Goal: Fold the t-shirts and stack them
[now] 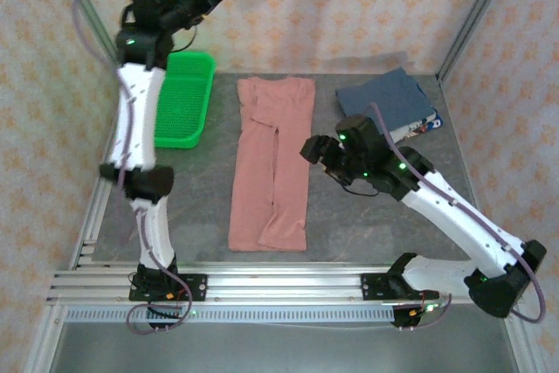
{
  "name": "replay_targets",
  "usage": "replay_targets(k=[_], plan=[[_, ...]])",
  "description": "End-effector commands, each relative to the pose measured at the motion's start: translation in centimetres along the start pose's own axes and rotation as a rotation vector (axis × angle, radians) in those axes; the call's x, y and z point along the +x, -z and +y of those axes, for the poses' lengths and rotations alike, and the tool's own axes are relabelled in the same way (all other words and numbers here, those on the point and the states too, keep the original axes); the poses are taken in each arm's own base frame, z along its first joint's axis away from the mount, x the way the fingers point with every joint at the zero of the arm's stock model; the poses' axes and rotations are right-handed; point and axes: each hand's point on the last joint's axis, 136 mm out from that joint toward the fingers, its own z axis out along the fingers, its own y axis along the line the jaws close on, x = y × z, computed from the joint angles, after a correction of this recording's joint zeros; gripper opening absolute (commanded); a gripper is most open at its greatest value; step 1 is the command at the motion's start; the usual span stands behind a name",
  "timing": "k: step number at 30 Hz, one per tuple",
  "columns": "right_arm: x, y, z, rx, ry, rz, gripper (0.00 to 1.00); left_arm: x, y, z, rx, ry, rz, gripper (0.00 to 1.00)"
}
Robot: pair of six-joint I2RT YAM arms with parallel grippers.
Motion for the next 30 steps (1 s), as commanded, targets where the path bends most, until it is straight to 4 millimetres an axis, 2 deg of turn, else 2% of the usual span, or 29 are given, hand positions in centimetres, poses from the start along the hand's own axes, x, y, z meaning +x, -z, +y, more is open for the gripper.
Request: replay_targets(k=[1,4,6,10,12,16,18,20,23,25,27,30], plan=[[3.0,-0.6,-3.5,0.037,0.121,0.154,0.74,8.5,3.6,5.4,-0.244,-0.1,0.292,1.0],[5.7,-2.2,-4.5,-0.022,0.134,0.288,0.72,12.9,8.3,7.1,-0.285,-0.109,0.362,0.98],[7.8,-3.5,-5.4,-0.051,0.117,0.381,0.69,16.8,10.8,9.0,-0.306,-0.073,0.423,0.96],[10.6,-5.5,-7.8,-0.077,0.085,0.476,0.64,26.8,16.9,13.9,-0.392,0.04,0.602,0.86],[12.2,-6.1,-8.6,-0.087,0.082,0.528,0.62,30.8,19.5,15.8,-0.431,0.08,0.647,0.86],[14.8,-7.5,-10.0,-0.071,0.107,0.595,0.61,38.2,23.4,19.4,-0.491,0.244,0.729,0.79],[15.7,-8.0,-10.4,-0.065,0.112,0.618,0.6,41.1,24.6,20.8,-0.51,0.317,0.756,0.76],[16.8,-9.1,-11.5,-0.022,0.109,0.649,0.59,43.4,25.4,21.6,-0.514,0.37,0.764,0.75],[17.8,-10.1,-12.4,0.005,0.111,0.669,0.59,44.8,24.8,21.7,-0.495,0.419,0.737,0.74],[18.4,-10.7,-12.9,0.026,0.111,0.683,0.58,46.0,25.3,22.7,-0.539,0.434,0.769,0.71],[18.9,-11.1,-13.3,0.048,0.113,0.695,0.57,46.8,25.8,23.3,-0.566,0.427,0.791,0.7],[19.3,-11.5,-13.8,0.072,0.112,0.698,0.56,47.3,25.3,23.4,-0.544,0.458,0.778,0.7]])
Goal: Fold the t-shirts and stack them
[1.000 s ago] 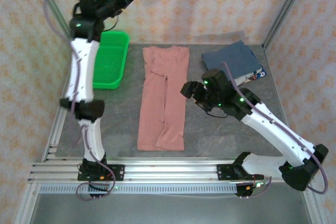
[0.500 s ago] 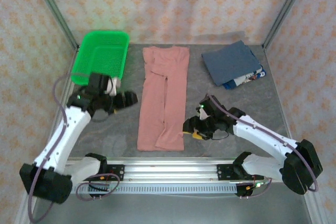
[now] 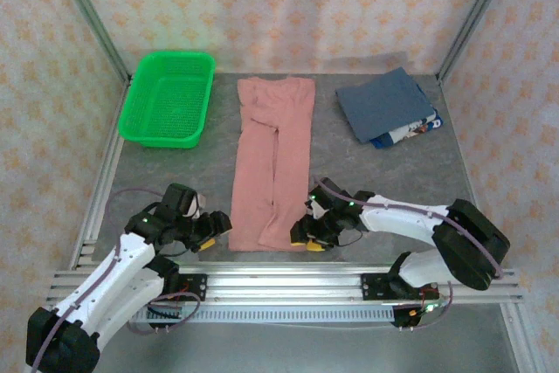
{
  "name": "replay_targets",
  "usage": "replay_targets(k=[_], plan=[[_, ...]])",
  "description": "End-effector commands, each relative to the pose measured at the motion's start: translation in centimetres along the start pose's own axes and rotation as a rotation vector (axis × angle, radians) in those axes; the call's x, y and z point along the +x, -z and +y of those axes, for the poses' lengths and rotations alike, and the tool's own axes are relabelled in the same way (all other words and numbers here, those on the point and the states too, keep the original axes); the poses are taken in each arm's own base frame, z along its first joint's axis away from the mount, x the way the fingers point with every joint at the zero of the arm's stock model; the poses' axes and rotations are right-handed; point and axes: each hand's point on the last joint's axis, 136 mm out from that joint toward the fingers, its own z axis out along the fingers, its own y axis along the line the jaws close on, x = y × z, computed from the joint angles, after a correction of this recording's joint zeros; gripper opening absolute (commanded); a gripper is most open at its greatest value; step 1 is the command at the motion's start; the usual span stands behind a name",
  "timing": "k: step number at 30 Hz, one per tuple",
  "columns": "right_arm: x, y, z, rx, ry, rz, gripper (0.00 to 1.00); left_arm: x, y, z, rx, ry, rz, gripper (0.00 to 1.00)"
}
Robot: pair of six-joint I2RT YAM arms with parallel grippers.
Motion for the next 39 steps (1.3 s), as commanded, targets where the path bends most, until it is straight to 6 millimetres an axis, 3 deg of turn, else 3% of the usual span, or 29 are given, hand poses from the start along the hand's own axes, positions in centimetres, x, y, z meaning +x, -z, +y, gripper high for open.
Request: replay_targets(k=[1,13,23,27,29,32,35,39], plan=[[-0.3,-0.8,-0.3,0.01,-0.001,-0.018,0.56,-0.6,-0.9,-0.8,0.06,0.036,-0.026,0.7],[-1.5,-1.4,-1.3,0.06,-0.028,-0.062,0.57,0.3,-4.6,0.5,0.073,0.066,0.018,0.63],[-2.1,-2.1,-1.5,0.067,-0.035,-0.073,0.44,1.0,-7.6,-2.5,0.048,-0.032,0.081,0.56],[-2.5,-2.2,-1.2,0.07,-0.031,-0.075,0.28,0.7,-8.7,-3.5,0.025,-0.056,0.087,0.47],[-2.6,-2.0,-1.2,0.08,-0.032,-0.079,0.19,0.5,-9.0,-5.7,0.044,-0.09,0.086,0.38],[-2.2,-1.6,-1.3,0.085,-0.03,-0.074,0.07,0.3,-9.2,-6.7,-0.007,-0.132,0.095,0.22],[-1.7,-0.9,-1.3,0.1,-0.024,-0.067,0.05,0.2,-8.5,-5.9,-0.054,-0.124,0.076,0.12],[-0.9,0.2,-1.4,0.11,-0.016,-0.064,0.04,0.7,-7.1,-4.3,-0.088,-0.12,0.059,0.07]])
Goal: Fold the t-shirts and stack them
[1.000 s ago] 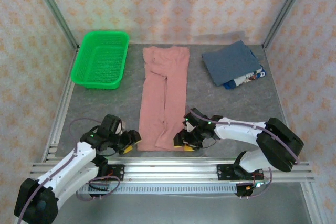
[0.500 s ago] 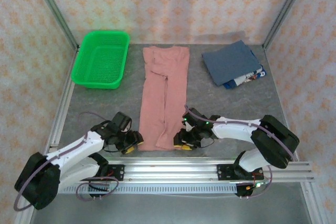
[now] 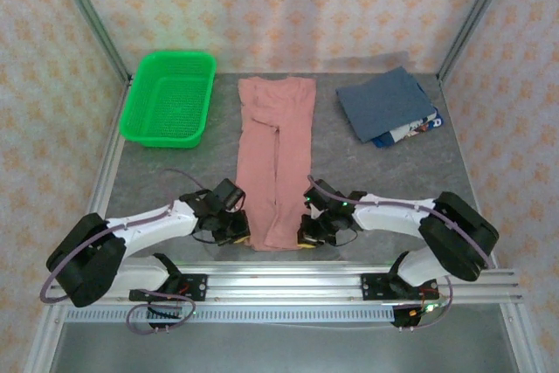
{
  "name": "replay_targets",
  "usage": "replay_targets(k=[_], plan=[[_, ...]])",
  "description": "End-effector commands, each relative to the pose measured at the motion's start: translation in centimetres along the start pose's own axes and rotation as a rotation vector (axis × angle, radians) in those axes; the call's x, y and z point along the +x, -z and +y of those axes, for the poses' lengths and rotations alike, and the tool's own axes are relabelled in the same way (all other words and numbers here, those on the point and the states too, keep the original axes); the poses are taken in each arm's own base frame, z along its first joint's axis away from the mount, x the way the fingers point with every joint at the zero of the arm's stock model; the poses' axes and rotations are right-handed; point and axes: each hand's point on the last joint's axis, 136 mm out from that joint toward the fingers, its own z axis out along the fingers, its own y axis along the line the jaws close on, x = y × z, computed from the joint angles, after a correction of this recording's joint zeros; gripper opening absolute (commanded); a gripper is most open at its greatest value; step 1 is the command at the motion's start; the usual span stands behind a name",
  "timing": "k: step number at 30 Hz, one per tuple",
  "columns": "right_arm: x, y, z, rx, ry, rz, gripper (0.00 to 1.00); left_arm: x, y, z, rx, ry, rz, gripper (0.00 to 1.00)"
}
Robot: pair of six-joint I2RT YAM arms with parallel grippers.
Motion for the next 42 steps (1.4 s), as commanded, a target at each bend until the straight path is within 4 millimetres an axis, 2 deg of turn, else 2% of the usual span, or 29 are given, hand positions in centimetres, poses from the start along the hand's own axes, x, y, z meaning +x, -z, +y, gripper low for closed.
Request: replay_targets(k=[1,6,9,13,19,21,26,32,36,42], plan=[[0.5,1.3,-0.1,0.032,0.019,-0.011,0.04,-0.3,0.7,-1.3,0.096,-0.036,-0.048,0.05],[1.5,2.2,-0.6,0.061,0.012,0.014,0.02,0.8,2.1,0.4,0.054,-0.03,-0.076,0.02],[2.1,2.5,-0.9,0.062,-0.004,0.028,0.0,1.2,3.2,0.9,0.062,-0.02,-0.099,0.0],[2.8,3.0,-1.0,0.045,-0.027,0.035,0.0,1.9,4.2,0.5,0.07,-0.039,-0.117,0.0],[3.7,3.8,-1.2,0.031,-0.049,0.037,0.0,3.0,4.4,-0.1,0.069,-0.048,-0.13,0.0],[4.1,3.8,-1.4,0.034,-0.06,0.053,0.0,3.0,4.8,-0.5,0.073,-0.049,-0.141,0.0],[4.0,5.6,-0.5,0.033,-0.029,0.01,0.0,2.4,6.6,-2.0,0.097,-0.054,-0.185,0.0],[0.7,9.5,1.4,0.082,-0.002,-0.088,0.0,-0.3,8.9,-5.6,0.142,-0.035,-0.229,0.0],[-2.7,12.4,3.2,0.062,0.006,-0.137,0.0,-3.7,11.1,-8.1,0.15,-0.035,-0.272,0.0],[-8.4,15.0,5.1,0.091,0.045,-0.155,0.0,-9.2,13.5,-10.3,0.127,-0.047,-0.324,0.0]])
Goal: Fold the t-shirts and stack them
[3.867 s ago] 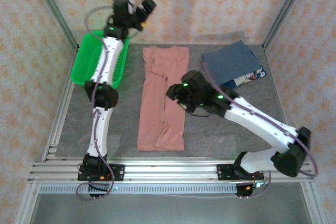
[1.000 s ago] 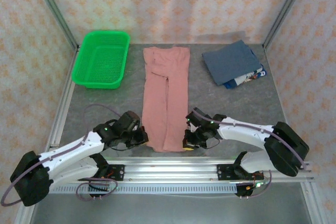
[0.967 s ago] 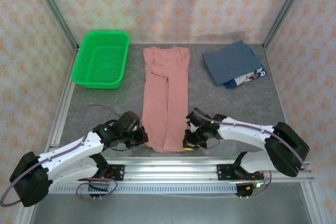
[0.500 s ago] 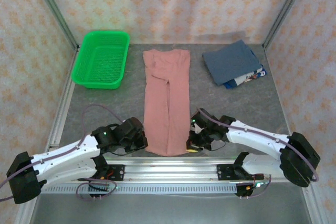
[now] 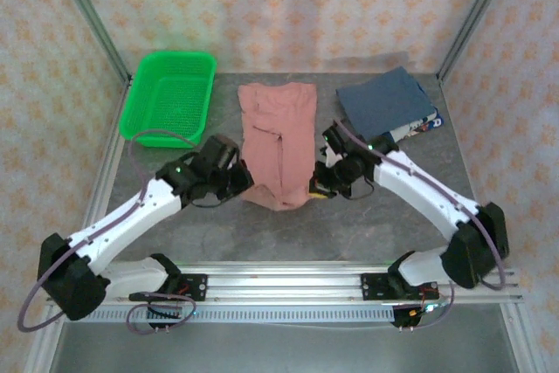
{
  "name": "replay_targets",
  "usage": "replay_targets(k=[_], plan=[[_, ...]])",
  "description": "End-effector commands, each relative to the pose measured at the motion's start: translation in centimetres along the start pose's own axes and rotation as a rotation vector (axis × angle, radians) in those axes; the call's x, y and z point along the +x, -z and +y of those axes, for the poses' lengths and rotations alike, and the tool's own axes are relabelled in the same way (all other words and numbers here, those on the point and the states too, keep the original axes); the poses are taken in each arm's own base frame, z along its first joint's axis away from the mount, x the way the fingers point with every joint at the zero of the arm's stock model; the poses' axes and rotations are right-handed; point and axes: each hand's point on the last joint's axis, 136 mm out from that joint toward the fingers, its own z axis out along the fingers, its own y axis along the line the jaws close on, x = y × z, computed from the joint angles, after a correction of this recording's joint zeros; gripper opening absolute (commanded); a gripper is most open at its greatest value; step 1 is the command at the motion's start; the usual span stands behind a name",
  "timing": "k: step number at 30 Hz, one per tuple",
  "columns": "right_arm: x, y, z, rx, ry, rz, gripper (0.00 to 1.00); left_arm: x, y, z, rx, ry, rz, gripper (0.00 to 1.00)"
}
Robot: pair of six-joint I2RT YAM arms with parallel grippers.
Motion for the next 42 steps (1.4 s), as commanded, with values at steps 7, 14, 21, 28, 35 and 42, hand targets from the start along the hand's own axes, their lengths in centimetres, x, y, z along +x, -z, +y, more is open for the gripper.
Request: replay_targets(k=[7,14,21,28,35,42], plan=[[-8.6,0.4,0.8,0.03,0.021,-0.03,0.0,-7.3,-0.7,-1.0,-0.035,-0.06,-0.047,0.0],[-13.8,-0.5,-1.0,0.068,-0.014,-0.027,0.0,-12.1,-3.6,-1.1,-0.075,-0.081,-0.05,0.0],[-17.1,-2.5,-2.4,0.073,-0.046,-0.001,0.0,-14.8,-7.7,-0.2,-0.102,-0.071,-0.011,0.0],[-19.6,-5.7,-3.7,0.07,-0.082,0.024,0.0,-16.6,-10.9,1.1,-0.14,-0.062,0.009,0.0],[-23.7,-8.5,-5.0,0.039,-0.143,0.005,0.22,-18.5,-14.9,2.5,-0.155,-0.015,0.038,0.13],[-31.9,-1.3,-2.3,-0.126,-0.204,-0.283,0.52,-25.1,-9.6,-6.2,0.016,0.0,-0.136,0.49]])
